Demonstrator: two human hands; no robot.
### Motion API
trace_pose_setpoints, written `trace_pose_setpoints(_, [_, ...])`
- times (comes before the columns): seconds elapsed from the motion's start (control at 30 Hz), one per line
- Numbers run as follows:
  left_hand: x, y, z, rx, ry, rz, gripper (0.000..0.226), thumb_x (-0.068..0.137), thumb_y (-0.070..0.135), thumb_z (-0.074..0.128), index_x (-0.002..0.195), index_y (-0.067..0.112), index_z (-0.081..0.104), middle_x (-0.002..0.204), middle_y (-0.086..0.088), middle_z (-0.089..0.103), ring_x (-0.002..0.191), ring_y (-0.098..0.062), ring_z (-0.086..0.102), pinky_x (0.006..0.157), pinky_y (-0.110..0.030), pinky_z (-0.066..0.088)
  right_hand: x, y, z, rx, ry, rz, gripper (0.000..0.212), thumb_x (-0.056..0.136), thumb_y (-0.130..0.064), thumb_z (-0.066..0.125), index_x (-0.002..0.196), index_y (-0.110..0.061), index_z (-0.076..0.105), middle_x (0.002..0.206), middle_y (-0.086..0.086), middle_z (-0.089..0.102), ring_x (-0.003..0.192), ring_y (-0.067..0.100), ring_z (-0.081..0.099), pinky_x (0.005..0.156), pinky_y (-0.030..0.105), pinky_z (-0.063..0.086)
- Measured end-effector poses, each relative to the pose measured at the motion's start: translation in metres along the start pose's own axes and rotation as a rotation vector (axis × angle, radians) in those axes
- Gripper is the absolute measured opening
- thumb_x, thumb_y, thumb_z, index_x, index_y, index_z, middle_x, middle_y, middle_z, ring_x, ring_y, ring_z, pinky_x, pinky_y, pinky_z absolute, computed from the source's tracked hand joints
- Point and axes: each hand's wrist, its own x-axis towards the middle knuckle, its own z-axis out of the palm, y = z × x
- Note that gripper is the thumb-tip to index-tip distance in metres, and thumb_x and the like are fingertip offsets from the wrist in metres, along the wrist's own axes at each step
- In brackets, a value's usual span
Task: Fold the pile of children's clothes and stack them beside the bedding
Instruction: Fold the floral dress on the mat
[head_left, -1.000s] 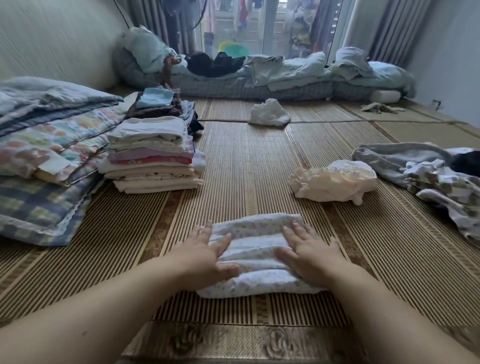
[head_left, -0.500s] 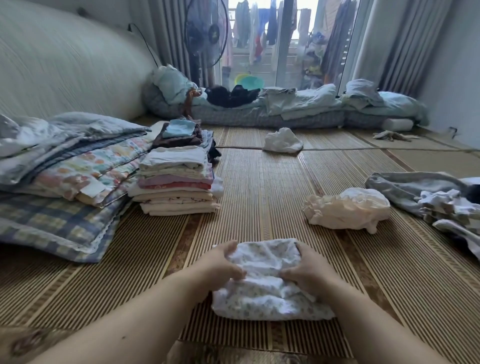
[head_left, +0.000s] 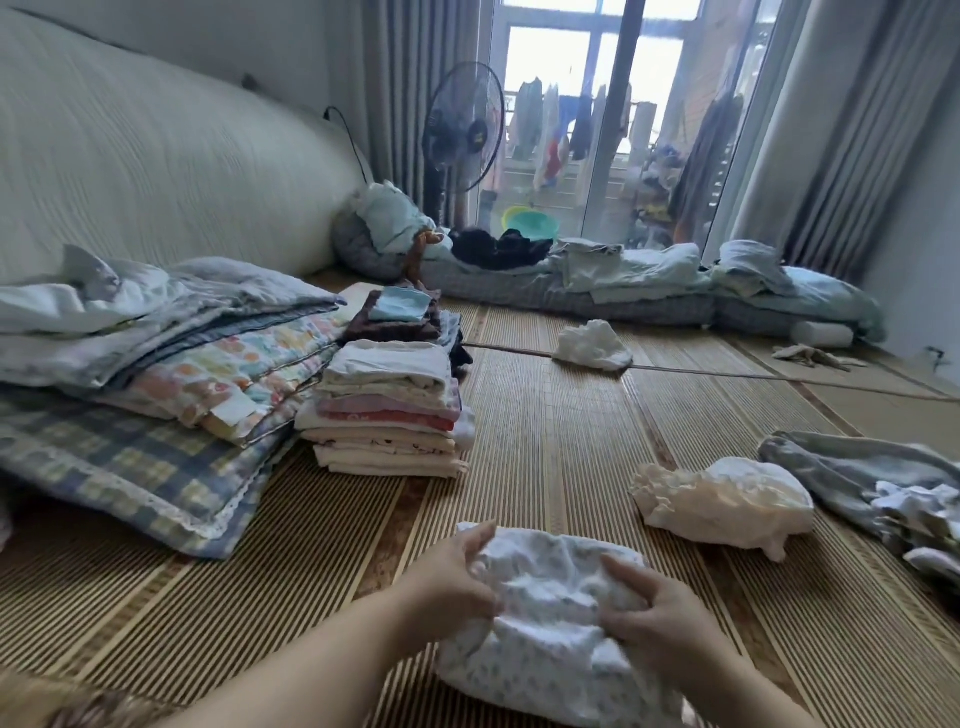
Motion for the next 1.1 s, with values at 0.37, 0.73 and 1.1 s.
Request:
trace_pose_setpoints(0.37, [0.026,0.133,-0.136,0.192,0.193,0.344,0.082,0.079,-0.021,0.054,0.149,0.014,0.030,0.111,-0.005,0.052,0.076,-0.010,0.068,0.064,-0.018,0.055,0.087,-0.162,0.041,0.279,-0.131,-0.352,0.067,0.082,0.007,0.062,0.138,-0.028,0.047,0.125,0.003,0.049,0.100,0.028,0.062,0.067,0.032,0.058])
trace_pose_setpoints(0.73, [0.148,0.148,-0.283,0.607,0.658,0.275,0.078,0.075,-0.006,0.055,0.144,0.028,0.043,0.130,-0.007,0.057,0.093,-0.018,0.059,0.066,-0.018,0.046,0.279,-0.235,0.145,0.046,-0.177,-0.397,0.064,0.090,0.005,0.051,0.144,-0.028,0.041,0.133,0.011,0.049,0.101,0.025,0.060,0.081,0.036,0.055])
trace_pose_setpoints(1.1, [0.172,0.086,-0.292,0.800,0.314,0.045,0.105,0.047,0.097,0.044,0.141,0.061,0.014,0.161,0.004,0.010,0.148,-0.022,0.005,0.119,-0.050,0.010,0.317,-0.207,0.147,-0.693,-0.298,-0.277,0.133,0.033,-0.097,0.053,0.149,-0.046,0.013,0.160,-0.001,0.001,0.143,0.032,0.017,0.116,0.049,0.021])
